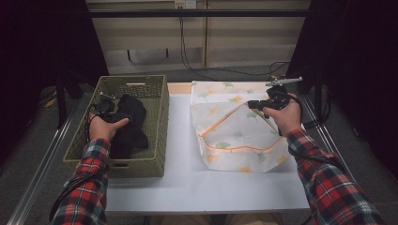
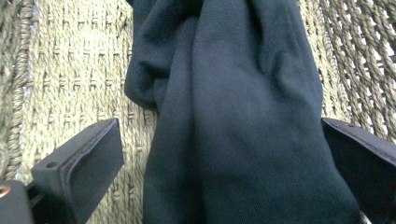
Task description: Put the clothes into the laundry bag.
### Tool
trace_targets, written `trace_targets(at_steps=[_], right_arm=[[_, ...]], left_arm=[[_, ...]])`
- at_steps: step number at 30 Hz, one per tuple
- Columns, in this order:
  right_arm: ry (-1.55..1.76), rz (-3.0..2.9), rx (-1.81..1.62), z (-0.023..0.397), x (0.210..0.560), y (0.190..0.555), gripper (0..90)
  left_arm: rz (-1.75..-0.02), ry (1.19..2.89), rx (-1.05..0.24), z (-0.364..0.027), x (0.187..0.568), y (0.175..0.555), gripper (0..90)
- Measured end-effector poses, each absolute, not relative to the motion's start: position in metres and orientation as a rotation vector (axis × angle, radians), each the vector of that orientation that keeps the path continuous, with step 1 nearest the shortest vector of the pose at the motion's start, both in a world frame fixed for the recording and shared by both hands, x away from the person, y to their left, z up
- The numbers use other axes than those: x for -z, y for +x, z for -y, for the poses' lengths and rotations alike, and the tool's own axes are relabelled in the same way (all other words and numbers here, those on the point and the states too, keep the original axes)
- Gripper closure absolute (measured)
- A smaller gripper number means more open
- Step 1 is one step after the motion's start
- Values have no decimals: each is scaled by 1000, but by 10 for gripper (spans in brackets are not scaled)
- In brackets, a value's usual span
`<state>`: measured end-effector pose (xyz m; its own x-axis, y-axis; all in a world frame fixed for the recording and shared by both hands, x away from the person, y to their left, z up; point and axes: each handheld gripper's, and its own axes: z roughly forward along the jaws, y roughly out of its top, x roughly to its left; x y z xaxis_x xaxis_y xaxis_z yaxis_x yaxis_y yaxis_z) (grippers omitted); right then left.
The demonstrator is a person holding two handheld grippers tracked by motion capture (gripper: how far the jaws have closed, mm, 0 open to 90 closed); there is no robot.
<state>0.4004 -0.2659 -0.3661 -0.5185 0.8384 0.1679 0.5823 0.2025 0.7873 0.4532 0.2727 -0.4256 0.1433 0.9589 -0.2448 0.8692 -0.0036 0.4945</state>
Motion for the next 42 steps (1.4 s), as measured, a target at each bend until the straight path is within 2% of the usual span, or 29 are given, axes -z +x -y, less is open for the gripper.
trace_targets(at_steps=[12, 17, 30, 35, 37, 39, 42], right_arm=[[1345, -2189, -1221, 268, 367, 400, 900], [1353, -2190, -1223, 268, 369, 400, 900], [1361, -2188, -1226, 269, 370, 400, 900], [1369, -2185, -1213, 270, 369, 399, 900], [1371, -2187, -1212, 271, 369, 399, 900], [1373, -2182, -1214, 271, 369, 399, 900], [1365, -2187, -1214, 271, 369, 399, 900]], left_arm=[[-1748, 1932, -210, -264, 431, 464, 23], [-1727, 1971, -256, -259, 432, 466, 43], [-1713, 1991, -238, -255, 439, 470, 136], [-1691, 2035, -250, -253, 440, 470, 239], [-1679, 2048, -252, -251, 440, 468, 349], [-1664, 2074, -259, -251, 441, 467, 387], [-1666, 2091, -249, -250, 440, 467, 493]])
